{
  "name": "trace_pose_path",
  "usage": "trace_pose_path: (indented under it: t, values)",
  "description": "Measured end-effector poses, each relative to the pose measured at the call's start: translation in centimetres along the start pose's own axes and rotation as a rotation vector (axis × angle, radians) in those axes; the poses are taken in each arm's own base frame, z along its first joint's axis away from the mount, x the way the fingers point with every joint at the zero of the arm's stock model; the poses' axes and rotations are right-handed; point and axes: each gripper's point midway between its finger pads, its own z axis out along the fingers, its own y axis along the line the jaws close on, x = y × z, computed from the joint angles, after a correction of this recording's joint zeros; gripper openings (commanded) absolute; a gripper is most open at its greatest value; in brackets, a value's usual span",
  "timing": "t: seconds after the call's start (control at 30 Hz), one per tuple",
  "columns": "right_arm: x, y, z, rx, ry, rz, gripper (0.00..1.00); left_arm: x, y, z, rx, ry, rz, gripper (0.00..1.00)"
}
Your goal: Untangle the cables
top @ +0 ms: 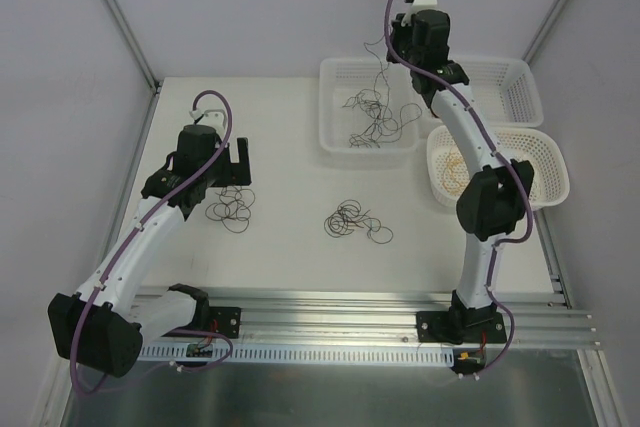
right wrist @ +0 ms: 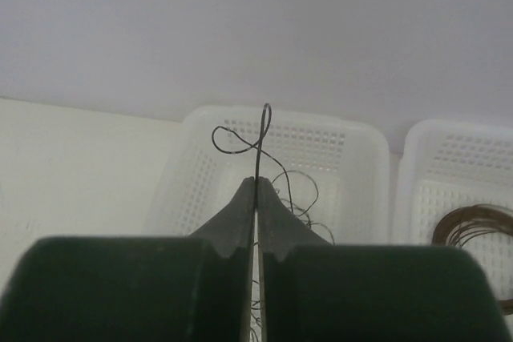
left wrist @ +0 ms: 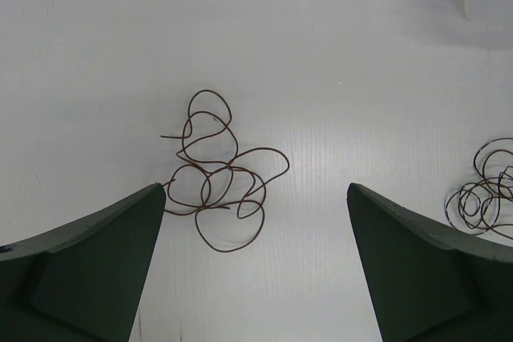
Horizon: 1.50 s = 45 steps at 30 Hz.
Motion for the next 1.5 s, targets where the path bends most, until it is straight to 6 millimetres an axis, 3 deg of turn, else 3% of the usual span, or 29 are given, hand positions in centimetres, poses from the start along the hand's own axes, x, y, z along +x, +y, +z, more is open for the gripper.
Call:
trace_pose_path:
  t: [0.17,0.37,0.43,0.53,0.63,0.73,0.77,0.9,1.13,1.23,1.33,1.5]
  values:
    - [7.1,0.5,1.5,-0.034,0.143,0.063,0.02,0.0,0.0,0.0,0.001,0.001,0.0,0.98]
    - [15.8,1.5,1.5,-0.054,0.337,0.154,0.03,0.1,0.0,0.1,0.0,0.003,0.0,0.98]
    - [17.3,1.6,1.2,-0.044,0.378,0.177,0.05,0.1,0.0,0.1,0.0,0.003,0.0,0.98]
    - [18.9,1.6,0.7,-0.025,0.429,0.201,0.19,0.1,0.0,0.1,0.001,0.004,0.0,0.98]
    - [19.8,0.9,0.2,0.025,0.451,0.202,0.25,0.1,-0.2,0.1,0.008,0.005,0.0,0.98]
    - [20.9,0.1,-0.9,0.067,0.49,0.187,0.45,0.1,-0.3,0.1,0.017,0.008,0.0,0.98]
    - [21.1,-0.1,-1.3,0.071,0.504,0.178,0.5,0.2,-0.3,0.1,0.018,0.008,0.001,0.98]
    - [20.0,-0.4,-3.3,0.072,0.514,0.126,0.53,0.2,-0.4,0.1,0.022,0.01,0.001,0.98]
    - [13.0,-2.1,-8.5,0.131,0.377,0.021,0.5,0.2,-0.4,0.1,0.025,0.011,0.001,0.98]
    - [10.8,-3.8,-9.6,0.177,0.33,0.013,0.44,0.2,-0.4,0.1,0.025,0.011,0.001,0.99]
    - [11.1,-6.2,-9.7,0.217,0.336,0.029,0.42,0.2,-0.4,0.1,0.025,0.011,0.001,0.98]
    - [14.6,-10.5,-9.2,0.266,0.423,0.098,0.41,0.2,-0.4,0.1,0.025,0.011,0.001,0.99]
